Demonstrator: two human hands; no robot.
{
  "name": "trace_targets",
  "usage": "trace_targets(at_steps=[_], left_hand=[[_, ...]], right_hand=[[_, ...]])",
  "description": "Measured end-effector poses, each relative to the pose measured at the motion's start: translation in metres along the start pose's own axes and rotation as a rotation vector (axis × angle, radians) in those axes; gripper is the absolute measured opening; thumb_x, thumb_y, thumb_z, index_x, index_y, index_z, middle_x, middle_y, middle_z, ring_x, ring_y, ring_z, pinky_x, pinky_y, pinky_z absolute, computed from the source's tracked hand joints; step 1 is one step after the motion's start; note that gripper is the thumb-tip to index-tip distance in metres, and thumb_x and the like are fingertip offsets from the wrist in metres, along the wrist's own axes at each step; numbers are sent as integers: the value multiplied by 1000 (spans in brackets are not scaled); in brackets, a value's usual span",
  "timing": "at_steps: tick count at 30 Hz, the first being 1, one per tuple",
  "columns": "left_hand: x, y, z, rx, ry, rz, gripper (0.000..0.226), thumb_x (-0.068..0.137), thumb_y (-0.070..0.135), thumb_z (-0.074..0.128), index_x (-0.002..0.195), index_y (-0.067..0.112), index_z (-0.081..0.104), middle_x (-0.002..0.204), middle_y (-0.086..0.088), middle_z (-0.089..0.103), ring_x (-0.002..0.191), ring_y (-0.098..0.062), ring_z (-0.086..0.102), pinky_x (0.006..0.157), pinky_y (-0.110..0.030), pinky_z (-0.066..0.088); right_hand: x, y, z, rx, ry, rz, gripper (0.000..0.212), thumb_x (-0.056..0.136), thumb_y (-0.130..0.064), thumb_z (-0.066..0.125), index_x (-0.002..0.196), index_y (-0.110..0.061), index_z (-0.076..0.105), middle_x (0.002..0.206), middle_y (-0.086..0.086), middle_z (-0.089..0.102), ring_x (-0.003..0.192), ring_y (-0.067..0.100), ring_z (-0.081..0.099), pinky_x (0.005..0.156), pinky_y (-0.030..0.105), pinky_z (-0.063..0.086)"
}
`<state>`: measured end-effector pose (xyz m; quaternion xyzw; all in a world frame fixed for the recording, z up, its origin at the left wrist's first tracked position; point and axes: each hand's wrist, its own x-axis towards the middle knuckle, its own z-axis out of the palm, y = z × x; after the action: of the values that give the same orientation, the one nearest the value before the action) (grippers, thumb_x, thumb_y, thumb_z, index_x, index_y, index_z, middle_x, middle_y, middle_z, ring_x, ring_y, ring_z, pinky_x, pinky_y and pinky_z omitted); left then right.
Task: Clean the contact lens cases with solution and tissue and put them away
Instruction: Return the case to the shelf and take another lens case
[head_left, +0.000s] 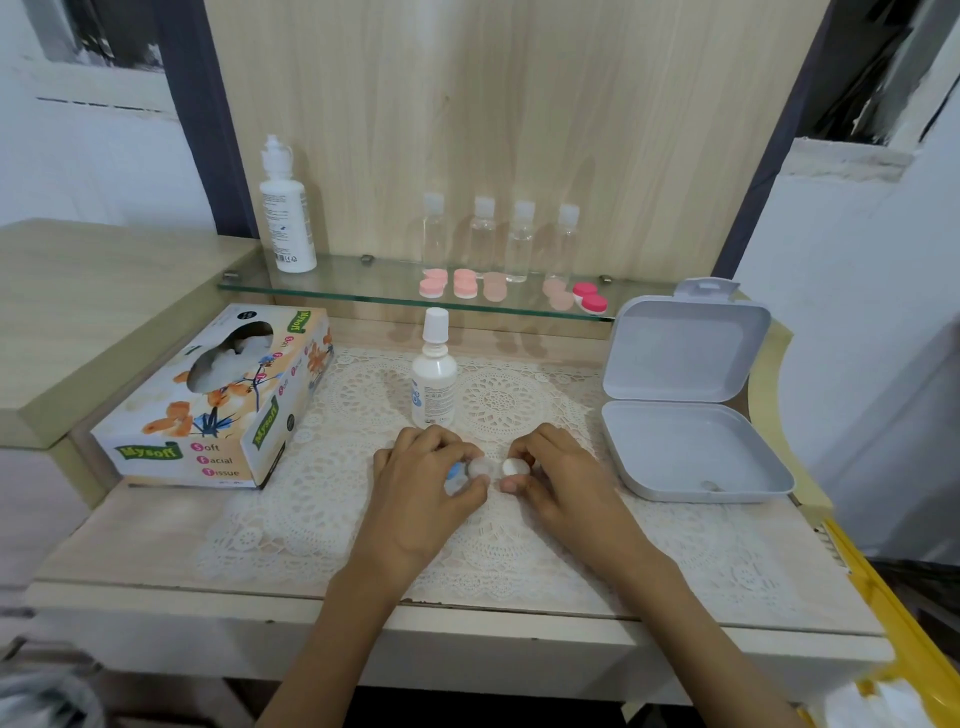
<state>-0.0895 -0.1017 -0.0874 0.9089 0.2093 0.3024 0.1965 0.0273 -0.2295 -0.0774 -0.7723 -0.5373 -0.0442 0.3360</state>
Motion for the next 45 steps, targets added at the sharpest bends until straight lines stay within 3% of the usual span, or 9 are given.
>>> trace_targets(at_steps=[8, 15, 21, 24, 30, 34, 38, 41, 45], left_hand=[[0, 0, 0, -19, -9, -2, 56, 69, 61, 32, 102, 32, 68, 93, 22, 49, 96, -1, 35, 85, -26, 21], [0, -2, 0, -5, -11, -3, 60, 68, 63, 32, 104, 32, 67, 94, 22, 47, 97, -1, 34, 83, -24, 19], [1, -1, 1, -12, 2, -5, 56, 69, 60, 34, 102, 31, 69, 94, 20, 50, 98, -6, 40, 84, -26, 22], [0, -1, 1, -13, 17, -6, 55, 69, 60, 35, 99, 29, 69, 93, 17, 52, 98, -8, 43, 85, -27, 23], [0, -2, 0, -4, -2, -10, 57, 68, 61, 34, 101, 29, 69, 93, 17, 51, 99, -9, 43, 85, -27, 24], [-1, -2, 0, 8, 5, -7, 55, 69, 59, 35, 100, 30, 69, 93, 17, 51, 99, -10, 44, 84, -28, 25], [-2, -1, 0, -6, 9, -11, 52, 70, 58, 35, 98, 31, 69, 91, 19, 50, 97, -8, 43, 83, -27, 24], [-1, 0, -1, -10, 10, -4, 51, 70, 58, 36, 98, 31, 70, 91, 18, 51, 96, -8, 43, 84, -28, 26], [-2, 0, -1, -11, 0, -7, 52, 69, 58, 36, 99, 31, 69, 93, 16, 53, 98, -10, 44, 85, -28, 25]], right_hand=[[-2, 1, 0, 68, -19, 8, 22, 83, -2, 59, 100, -16, 65, 92, -10, 53, 89, 6, 50, 75, 11, 36], [-4, -2, -2, 21, 28, 50, 35, 82, -43, 68, 106, -22, 54, 99, -14, 46, 92, -2, 44, 73, 8, 35], [-4, -2, 1, -6, 33, -9, 12, 88, -21, 64, 97, -16, 57, 93, -9, 49, 86, 5, 45, 73, 14, 36], [-4, -2, -1, -42, 11, -56, 19, 86, -11, 57, 104, -18, 60, 99, -11, 53, 90, 6, 46, 77, 22, 39], [-5, -3, -2, -162, 31, -2, 46, 85, -54, 51, 118, -22, 54, 108, -13, 52, 96, 5, 45, 81, 23, 38], [-4, -1, 1, -155, 57, -33, 23, 87, -38, 63, 100, -19, 61, 93, -13, 53, 84, 5, 42, 73, 21, 33], [-6, -4, -1, -138, 38, -52, 27, 86, -21, 60, 113, -22, 60, 101, -16, 56, 91, 2, 43, 77, 22, 30], [-7, -5, -4, -122, 35, -15, 44, 86, -38, 59, 127, -26, 51, 108, -17, 54, 100, 1, 43, 82, 18, 30], [-4, -2, -2, -136, 49, 5, 40, 85, -49, 59, 116, -23, 58, 100, -16, 54, 91, 3, 44, 79, 23, 36]])
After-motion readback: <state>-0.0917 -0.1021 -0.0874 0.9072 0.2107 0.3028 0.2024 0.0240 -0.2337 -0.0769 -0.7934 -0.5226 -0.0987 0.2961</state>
